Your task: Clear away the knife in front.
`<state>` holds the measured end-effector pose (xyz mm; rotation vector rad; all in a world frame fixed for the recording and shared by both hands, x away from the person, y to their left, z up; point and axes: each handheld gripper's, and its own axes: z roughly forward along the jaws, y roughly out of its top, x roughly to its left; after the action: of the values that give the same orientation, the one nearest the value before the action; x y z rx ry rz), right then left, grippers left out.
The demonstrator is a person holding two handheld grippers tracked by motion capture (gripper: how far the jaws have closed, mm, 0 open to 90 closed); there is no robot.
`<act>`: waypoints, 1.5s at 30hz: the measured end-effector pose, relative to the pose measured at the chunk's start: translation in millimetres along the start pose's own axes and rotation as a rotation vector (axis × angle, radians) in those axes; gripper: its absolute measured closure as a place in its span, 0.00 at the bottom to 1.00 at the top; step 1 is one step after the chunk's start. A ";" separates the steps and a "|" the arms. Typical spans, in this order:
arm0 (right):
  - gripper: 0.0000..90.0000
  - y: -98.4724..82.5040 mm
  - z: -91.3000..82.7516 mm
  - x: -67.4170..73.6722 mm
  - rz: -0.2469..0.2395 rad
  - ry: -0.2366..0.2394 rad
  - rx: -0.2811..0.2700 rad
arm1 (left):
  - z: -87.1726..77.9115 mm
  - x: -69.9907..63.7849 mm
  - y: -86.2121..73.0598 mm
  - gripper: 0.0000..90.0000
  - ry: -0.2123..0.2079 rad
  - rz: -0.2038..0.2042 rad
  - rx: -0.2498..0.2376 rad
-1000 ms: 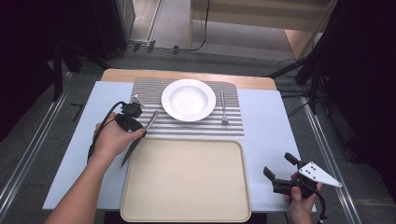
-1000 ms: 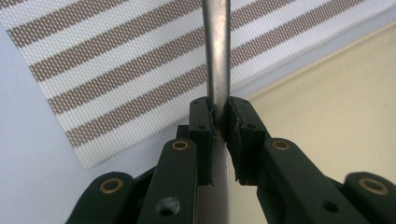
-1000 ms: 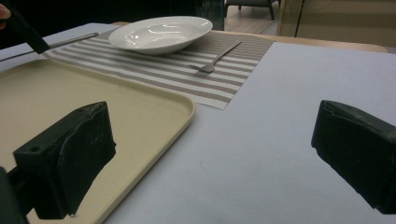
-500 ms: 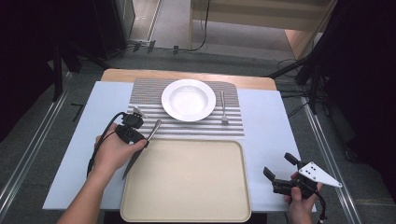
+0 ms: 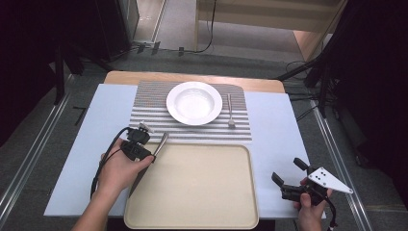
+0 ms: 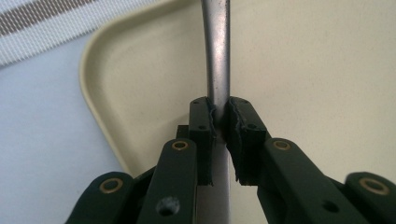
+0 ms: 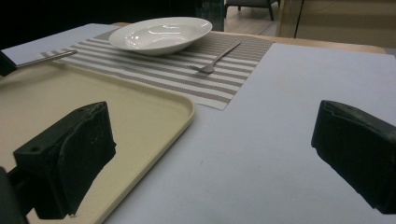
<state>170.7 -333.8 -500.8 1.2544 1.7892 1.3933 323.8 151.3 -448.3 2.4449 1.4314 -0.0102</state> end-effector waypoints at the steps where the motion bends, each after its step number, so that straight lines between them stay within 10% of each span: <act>1: 0.00 0.0 0.0 0.0 -0.001 0.000 0.000 | 0.3 -0.8 -2.7 0.89 -0.005 -0.004 -0.004; 28: 0.00 -2.1 2.0 -0.1 -0.007 -0.003 0.013 | 14.8 -11.4 -35.8 0.87 -0.035 -0.033 -0.040; 33: 0.00 -2.5 2.1 -0.1 -0.004 -0.005 0.015 | 10.9 -9.3 -33.3 0.72 -0.051 -0.028 -0.079; 45: 0.00 -4.5 3.3 -1.3 -0.004 -0.004 0.018 | 30.3 -27.8 -15.0 1.00 -0.095 0.149 -0.239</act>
<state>172.5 -333.7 -506.2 1.2615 1.8045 1.3738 301.5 126.4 -476.6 2.3141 1.1372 0.0718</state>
